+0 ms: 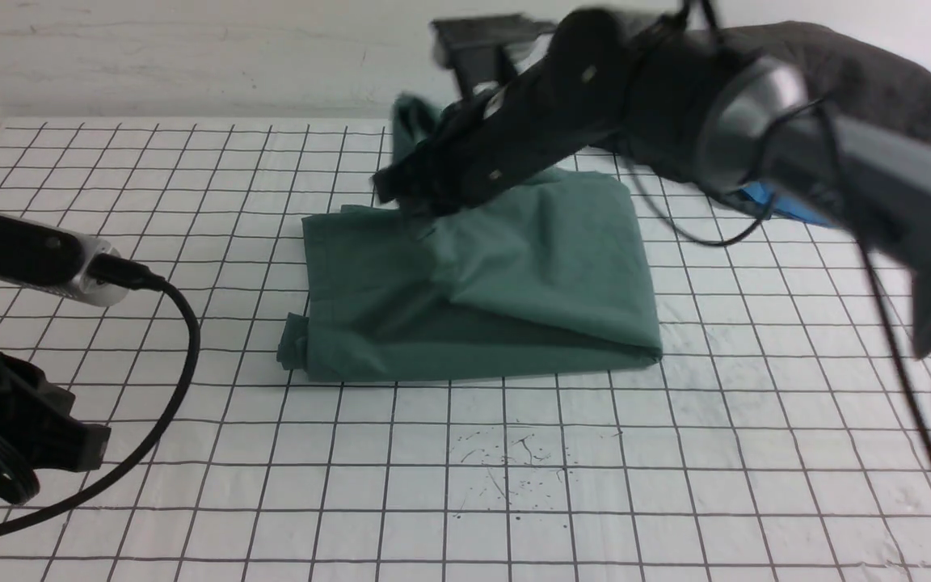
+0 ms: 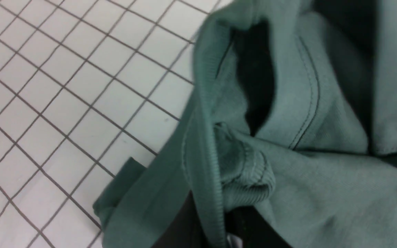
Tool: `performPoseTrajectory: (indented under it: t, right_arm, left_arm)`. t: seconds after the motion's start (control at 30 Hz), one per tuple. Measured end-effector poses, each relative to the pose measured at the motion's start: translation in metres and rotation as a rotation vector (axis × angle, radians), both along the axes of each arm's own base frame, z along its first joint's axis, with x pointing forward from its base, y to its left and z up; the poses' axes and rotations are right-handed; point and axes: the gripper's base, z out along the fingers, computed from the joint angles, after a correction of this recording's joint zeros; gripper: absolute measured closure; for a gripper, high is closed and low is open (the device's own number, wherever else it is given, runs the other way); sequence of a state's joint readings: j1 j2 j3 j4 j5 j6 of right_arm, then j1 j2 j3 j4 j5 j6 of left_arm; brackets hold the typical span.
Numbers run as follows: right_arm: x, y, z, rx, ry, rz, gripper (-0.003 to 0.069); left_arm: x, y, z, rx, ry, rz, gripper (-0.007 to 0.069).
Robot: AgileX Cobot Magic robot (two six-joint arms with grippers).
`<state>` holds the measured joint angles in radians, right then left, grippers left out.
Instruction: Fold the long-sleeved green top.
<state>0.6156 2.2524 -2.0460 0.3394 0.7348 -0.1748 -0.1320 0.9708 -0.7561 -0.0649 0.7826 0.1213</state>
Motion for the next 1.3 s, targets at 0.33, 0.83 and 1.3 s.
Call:
performPoseTrajectory:
  t: [0.33, 0.83, 1.3]
  right_arm:
    - [0.015, 0.04, -0.037, 0.021, -0.049, 0.034, 0.0412]
    - [0.015, 0.051, -0.066, -0.025, 0.045, 0.045, 0.054]
    - [-0.024, 0.029, 0.059, -0.123, -0.154, 0.219, 0.067]
  left_arm:
    - [0.006, -0.003, -0.009, -0.024, 0.044, 0.004, 0.0631]
    - [0.007, -0.006, -0.008, -0.079, 0.033, 0.015, 0.0631]
    - [-0.042, -0.01, 0.033, -0.06, -0.316, -0.152, 0.0631]
